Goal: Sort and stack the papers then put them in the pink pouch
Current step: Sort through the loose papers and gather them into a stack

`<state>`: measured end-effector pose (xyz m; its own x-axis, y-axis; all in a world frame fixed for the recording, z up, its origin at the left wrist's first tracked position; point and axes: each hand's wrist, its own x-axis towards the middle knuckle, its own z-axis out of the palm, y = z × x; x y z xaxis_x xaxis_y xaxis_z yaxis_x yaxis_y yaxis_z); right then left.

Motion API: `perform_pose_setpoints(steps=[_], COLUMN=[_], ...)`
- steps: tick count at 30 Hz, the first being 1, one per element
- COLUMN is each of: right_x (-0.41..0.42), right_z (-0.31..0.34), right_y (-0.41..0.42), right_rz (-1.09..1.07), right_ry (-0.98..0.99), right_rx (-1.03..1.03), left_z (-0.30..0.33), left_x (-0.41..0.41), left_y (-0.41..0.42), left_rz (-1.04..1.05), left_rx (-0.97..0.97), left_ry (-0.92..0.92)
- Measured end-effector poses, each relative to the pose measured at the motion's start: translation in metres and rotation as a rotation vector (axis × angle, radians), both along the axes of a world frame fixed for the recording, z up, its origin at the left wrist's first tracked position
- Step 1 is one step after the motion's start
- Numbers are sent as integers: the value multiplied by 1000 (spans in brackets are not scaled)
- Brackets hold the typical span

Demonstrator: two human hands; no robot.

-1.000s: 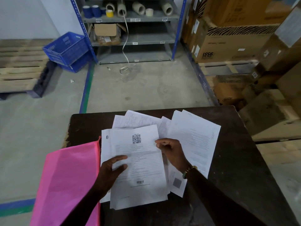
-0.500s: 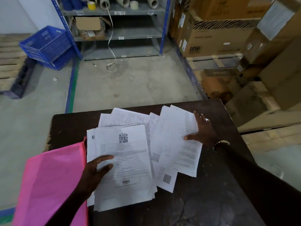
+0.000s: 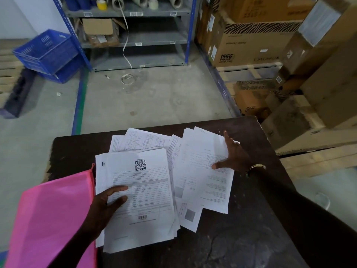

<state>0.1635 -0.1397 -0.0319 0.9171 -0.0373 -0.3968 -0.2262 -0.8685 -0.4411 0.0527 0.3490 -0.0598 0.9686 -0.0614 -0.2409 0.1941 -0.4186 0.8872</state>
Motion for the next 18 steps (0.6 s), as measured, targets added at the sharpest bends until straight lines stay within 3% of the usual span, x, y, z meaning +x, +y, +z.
perform_pose_setpoints(steps=[8, 14, 18], right_x=[-10, -34, -43], right_z=[12, 12, 46], right_y=[13, 14, -3], right_rz=[38, -86, -105], right_ry=[-26, -96, -164], right_rx=[-64, 190, 366], left_z=[-1, 2, 3], left_x=[-1, -1, -2], left_y=[-1, -3, -4], left_rz=[14, 13, 33], left_rx=[-11, -19, -25], left_ry=[0, -2, 1])
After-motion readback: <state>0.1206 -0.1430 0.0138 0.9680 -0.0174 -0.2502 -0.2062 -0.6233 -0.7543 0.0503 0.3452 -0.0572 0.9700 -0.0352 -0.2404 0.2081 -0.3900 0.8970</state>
